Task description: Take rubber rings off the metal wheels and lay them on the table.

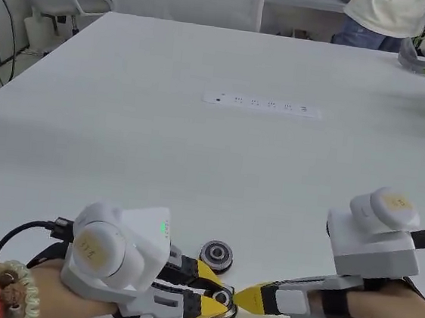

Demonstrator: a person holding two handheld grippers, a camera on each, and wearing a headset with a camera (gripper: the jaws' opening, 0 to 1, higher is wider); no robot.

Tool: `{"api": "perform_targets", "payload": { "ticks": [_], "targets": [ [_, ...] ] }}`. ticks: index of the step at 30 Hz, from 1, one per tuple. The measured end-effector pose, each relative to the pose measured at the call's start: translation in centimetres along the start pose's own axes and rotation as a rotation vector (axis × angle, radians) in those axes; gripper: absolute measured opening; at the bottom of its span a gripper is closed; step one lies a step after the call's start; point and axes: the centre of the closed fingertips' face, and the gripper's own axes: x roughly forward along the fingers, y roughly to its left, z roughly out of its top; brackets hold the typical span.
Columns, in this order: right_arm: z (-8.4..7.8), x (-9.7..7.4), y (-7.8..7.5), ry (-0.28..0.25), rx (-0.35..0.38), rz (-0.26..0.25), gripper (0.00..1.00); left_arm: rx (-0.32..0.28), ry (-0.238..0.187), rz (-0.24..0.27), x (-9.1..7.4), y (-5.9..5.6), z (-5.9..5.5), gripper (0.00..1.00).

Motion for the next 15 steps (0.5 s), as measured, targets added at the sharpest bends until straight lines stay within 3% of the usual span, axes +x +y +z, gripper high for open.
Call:
{"api": "perform_targets", "payload": {
  "ticks": [15],
  "targets": [
    [0.13, 0.02, 0.12, -0.001, -0.011, 0.004, 0.0, -0.004, -0.003, 0.001, -0.01, 0.08, 0.02, 0.08]
  ]
}}
